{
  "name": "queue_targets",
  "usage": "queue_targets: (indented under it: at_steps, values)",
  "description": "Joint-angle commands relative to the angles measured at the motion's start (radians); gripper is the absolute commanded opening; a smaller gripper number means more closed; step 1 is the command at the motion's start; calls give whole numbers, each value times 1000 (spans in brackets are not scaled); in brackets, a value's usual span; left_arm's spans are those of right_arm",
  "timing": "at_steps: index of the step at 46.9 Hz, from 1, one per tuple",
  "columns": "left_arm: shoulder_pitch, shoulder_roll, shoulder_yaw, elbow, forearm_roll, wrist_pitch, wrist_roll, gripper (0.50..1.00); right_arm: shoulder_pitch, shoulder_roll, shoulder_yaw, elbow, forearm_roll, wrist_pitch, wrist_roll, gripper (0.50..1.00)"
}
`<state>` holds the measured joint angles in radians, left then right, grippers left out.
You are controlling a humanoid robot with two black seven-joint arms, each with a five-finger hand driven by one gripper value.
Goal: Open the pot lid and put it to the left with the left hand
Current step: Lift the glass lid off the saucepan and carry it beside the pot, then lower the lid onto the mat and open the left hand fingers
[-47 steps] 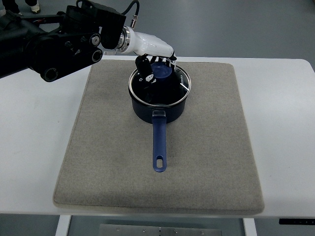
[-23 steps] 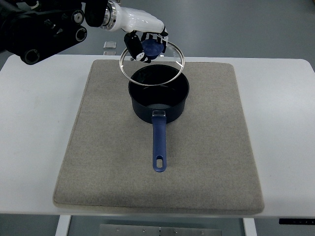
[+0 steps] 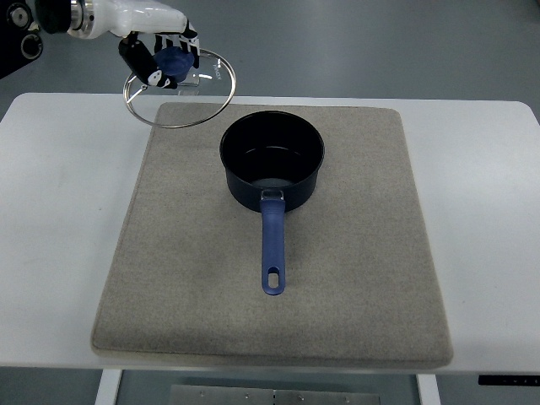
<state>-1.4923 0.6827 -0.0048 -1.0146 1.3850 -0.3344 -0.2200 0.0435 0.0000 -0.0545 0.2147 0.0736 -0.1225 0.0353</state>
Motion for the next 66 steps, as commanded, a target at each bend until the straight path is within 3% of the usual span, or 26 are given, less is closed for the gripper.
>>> queue_targets:
  at_steps: [1, 10, 20, 36, 54, 57, 62, 66]
  values:
    - [37, 29, 2, 2, 5, 14, -18, 500, 1, 0, -1, 0, 0, 0, 0, 915]
    - [112, 46, 3, 11, 11, 43, -22, 500, -1, 0, -1, 0, 0, 0, 0, 915]
    - [193, 29, 12, 27, 17, 132, -21, 500, -1, 0, -1, 0, 0, 0, 0, 915]
    - [264, -51, 11, 80, 17, 189, -18, 500, -1, 0, 1, 0, 0, 0, 0, 915]
    - [280, -68, 12, 97, 11, 219, -18, 500, 1, 0, 1, 0, 0, 0, 0, 915]
    - [284, -68, 12, 96, 9, 239, -18, 533, -1, 0, -1, 0, 0, 0, 0, 915]
    - [293, -75, 12, 102, 6, 264, -18, 651, 1, 0, 1, 0, 0, 0, 0, 915]
    - [297, -77, 12, 102, 5, 270, -18, 664, 1, 0, 1, 0, 0, 1, 0, 915]
